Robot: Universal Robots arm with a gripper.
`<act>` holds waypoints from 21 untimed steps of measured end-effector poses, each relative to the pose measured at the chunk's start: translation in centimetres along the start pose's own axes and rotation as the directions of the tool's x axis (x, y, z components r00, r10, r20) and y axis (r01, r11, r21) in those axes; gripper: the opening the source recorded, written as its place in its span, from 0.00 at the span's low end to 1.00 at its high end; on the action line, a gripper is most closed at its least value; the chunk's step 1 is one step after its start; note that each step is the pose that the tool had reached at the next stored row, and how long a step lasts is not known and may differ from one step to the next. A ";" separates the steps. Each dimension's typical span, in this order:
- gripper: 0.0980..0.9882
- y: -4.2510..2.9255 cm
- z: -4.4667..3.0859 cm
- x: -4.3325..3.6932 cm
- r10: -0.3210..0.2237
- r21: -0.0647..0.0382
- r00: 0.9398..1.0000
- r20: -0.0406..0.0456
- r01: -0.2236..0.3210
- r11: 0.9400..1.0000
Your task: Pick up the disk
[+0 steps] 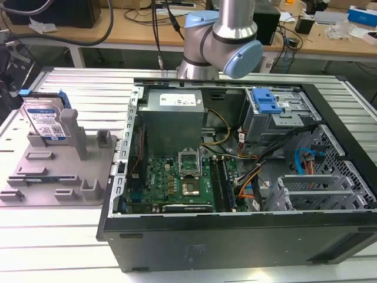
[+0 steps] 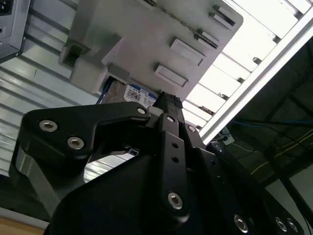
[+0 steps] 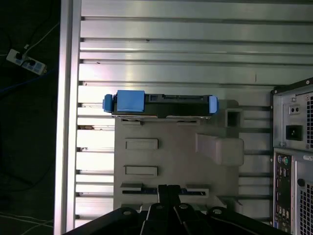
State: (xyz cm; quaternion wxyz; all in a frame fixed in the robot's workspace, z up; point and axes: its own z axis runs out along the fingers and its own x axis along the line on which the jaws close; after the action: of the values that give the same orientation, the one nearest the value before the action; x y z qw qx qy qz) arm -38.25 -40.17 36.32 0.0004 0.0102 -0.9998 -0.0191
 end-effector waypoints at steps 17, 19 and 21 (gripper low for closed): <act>0.01 0.00 0.03 -0.02 -0.420 -0.003 0.908 -0.016 0.420 0.908; 0.01 0.00 0.03 -0.02 -0.460 -0.004 0.888 -0.018 0.460 0.888; 0.01 0.00 0.03 -0.02 -0.506 -0.005 0.862 -0.019 0.506 0.862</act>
State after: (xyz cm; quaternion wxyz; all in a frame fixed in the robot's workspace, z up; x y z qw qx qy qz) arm -38.23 -40.17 36.29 0.0054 0.2723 -0.9620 -0.0183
